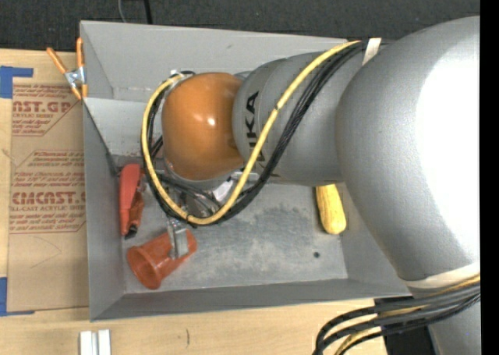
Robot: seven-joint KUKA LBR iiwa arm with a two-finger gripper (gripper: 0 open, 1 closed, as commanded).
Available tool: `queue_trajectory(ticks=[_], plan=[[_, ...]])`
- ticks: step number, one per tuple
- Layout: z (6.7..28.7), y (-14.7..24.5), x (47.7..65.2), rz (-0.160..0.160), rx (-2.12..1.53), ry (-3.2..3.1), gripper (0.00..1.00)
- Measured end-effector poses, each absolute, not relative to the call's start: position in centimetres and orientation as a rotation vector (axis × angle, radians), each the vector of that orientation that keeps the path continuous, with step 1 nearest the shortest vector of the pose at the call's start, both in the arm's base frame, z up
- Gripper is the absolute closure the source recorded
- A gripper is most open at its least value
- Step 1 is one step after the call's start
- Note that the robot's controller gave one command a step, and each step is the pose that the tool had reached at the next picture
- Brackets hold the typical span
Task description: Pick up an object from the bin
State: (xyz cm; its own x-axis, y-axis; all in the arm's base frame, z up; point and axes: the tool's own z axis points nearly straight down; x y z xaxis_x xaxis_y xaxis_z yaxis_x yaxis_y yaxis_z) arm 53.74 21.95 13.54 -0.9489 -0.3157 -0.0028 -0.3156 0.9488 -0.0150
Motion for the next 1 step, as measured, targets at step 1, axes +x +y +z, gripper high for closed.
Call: queue_trajectory(ticks=[1], plan=[[8.37,21.84,51.67,-0.023,-0.983,2.989,0.0]])
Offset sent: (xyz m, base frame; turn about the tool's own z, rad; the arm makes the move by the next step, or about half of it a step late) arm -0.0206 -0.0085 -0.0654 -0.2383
